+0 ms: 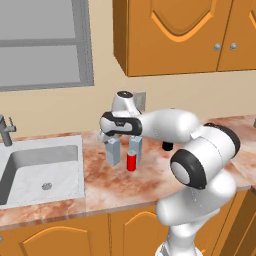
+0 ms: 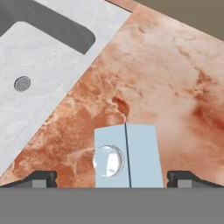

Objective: Move the drinks to the dining counter.

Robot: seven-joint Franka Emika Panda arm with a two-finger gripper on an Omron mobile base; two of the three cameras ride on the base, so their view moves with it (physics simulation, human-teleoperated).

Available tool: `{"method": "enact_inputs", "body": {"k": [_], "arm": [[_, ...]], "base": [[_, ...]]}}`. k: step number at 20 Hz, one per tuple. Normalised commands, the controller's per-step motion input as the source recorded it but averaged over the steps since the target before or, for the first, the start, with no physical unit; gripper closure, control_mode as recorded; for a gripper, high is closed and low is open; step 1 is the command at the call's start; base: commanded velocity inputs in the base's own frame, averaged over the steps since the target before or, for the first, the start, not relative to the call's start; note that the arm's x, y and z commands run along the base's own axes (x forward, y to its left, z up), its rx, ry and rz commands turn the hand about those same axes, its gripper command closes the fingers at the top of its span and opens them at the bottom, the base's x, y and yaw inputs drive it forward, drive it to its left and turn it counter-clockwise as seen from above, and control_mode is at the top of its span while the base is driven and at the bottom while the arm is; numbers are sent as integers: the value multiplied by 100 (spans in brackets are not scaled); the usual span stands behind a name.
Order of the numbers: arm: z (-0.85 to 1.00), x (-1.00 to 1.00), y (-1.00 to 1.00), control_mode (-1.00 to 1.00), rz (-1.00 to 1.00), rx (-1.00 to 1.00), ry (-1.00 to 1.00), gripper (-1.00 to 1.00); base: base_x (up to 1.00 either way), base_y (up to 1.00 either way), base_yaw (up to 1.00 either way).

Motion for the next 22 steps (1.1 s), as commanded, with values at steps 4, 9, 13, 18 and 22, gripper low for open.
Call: {"method": "enact_inputs", "body": {"k": [4, 9, 13, 18, 22], "arm": [[-16, 13, 1, -100, 0, 0, 0, -100], [-18, 15, 0, -100, 0, 0, 0, -100], [-30, 20, 0, -100, 0, 0, 0, -100], [-57, -1, 10, -100, 0, 0, 0, 100], [-54, -48, 3, -100, 1, 1, 0, 100]], "base": [[0, 0, 0], [0, 0, 0], [0, 0, 0], [0, 0, 0], [0, 0, 0]]}}
